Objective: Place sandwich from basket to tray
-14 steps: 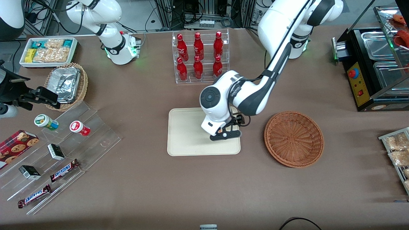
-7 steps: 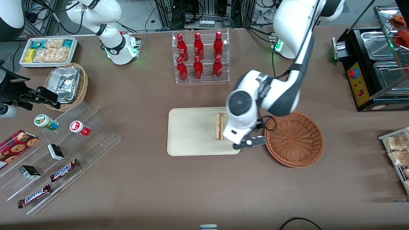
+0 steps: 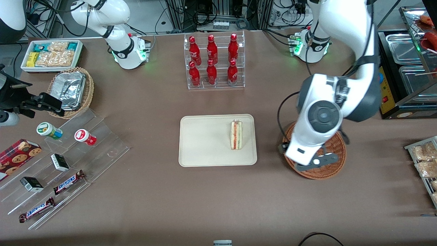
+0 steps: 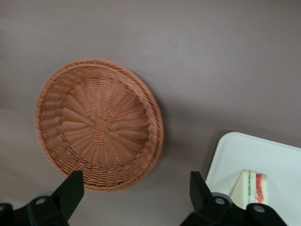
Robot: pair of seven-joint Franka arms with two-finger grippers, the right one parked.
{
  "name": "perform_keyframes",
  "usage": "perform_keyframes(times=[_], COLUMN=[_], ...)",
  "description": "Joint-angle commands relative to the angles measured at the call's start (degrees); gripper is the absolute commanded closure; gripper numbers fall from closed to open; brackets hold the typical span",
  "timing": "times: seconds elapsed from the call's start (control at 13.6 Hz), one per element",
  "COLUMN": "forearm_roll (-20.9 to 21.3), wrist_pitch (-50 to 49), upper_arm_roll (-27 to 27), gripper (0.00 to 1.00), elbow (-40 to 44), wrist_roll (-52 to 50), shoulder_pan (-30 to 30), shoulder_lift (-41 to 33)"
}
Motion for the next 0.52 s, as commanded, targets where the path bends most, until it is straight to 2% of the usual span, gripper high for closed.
perform_keyframes(times=[0.0, 0.15, 0.44], forearm_roll=[-2.53, -4.3, -4.48], wrist_pitch=[-2.83, -4.32, -6.88], upper_arm_roll=[3.86, 7.2, 10.54], gripper=[0.01, 0.01, 0.01], elbow=[-0.76, -0.59, -0.5], wrist_roll=[3.33, 6.94, 11.16], shoulder_pan=[-0.7, -0.79, -0.79], shoulder_lift=[-2.06, -2.76, -4.07])
